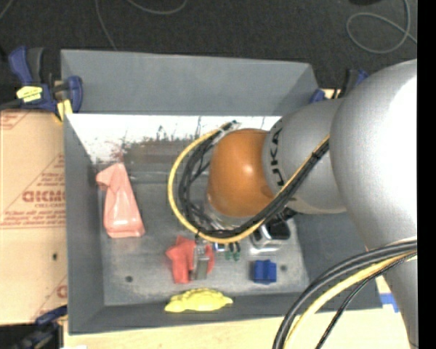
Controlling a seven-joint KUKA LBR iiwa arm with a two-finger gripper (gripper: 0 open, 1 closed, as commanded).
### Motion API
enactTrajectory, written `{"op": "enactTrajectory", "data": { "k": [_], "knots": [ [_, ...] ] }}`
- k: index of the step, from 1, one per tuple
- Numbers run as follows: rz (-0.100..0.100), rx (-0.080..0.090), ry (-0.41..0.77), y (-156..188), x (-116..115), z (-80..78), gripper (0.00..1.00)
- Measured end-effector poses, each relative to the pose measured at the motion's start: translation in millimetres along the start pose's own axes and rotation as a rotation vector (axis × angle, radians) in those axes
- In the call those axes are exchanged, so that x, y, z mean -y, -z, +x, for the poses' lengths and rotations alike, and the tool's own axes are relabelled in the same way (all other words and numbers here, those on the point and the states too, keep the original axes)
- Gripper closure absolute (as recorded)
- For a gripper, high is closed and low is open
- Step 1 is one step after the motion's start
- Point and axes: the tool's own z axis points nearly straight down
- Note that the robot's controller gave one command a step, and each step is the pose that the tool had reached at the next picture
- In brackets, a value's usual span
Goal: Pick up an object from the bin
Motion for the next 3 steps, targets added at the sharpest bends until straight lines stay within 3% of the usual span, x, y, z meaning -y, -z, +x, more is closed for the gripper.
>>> {"op": "enactTrajectory", "data": {
  "k": [1, 3],
  "knots": [
    [0.003, 0.007, 0.248, -7.9, -4.4, 1.4, 1.0],
    [0.003, 0.007, 0.248, -6.0, -4.4, 1.8, 1.0]
  ]
}}
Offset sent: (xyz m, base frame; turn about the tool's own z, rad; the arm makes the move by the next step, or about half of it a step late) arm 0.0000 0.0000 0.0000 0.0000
